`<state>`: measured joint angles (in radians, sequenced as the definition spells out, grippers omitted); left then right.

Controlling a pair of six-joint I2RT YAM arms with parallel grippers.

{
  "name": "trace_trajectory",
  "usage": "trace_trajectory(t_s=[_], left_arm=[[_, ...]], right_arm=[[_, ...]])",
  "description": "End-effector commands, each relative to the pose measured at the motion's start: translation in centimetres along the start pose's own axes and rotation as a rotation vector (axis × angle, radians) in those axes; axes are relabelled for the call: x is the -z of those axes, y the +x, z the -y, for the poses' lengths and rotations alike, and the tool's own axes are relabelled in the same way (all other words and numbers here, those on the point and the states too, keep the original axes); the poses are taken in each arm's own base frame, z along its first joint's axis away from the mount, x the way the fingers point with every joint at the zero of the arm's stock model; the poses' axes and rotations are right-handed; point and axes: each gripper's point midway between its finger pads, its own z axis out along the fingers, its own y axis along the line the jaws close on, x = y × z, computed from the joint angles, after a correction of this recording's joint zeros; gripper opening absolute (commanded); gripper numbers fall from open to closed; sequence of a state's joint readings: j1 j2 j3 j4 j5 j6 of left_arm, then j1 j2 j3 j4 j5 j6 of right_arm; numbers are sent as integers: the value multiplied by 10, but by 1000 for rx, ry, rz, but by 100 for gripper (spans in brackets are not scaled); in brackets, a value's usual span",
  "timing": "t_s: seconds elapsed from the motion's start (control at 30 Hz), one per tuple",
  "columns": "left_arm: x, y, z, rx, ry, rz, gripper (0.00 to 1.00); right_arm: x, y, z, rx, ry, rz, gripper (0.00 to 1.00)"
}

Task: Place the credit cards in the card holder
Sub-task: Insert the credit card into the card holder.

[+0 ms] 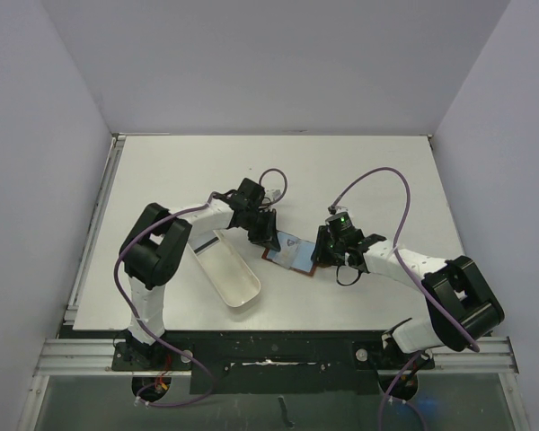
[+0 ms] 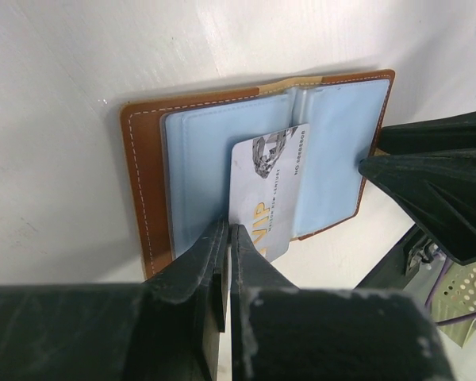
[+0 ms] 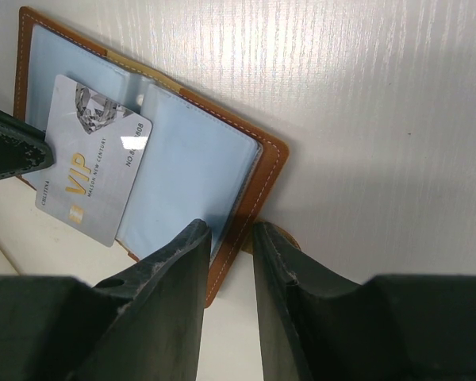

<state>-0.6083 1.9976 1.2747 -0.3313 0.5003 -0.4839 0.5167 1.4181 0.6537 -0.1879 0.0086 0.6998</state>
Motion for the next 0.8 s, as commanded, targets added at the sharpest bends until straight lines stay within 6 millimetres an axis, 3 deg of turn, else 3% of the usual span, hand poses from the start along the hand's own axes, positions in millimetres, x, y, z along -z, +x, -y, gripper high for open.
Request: trace_trajectory(t_s=[0.0,0.77], left_arm=[[7,-27,23,-53,43,91,0],[-4,-24,39,-13,102,122,0]], right_arm=[[-3,-6,2,-13,9,35,29],[-6,-3,3,-28,12,30,29]])
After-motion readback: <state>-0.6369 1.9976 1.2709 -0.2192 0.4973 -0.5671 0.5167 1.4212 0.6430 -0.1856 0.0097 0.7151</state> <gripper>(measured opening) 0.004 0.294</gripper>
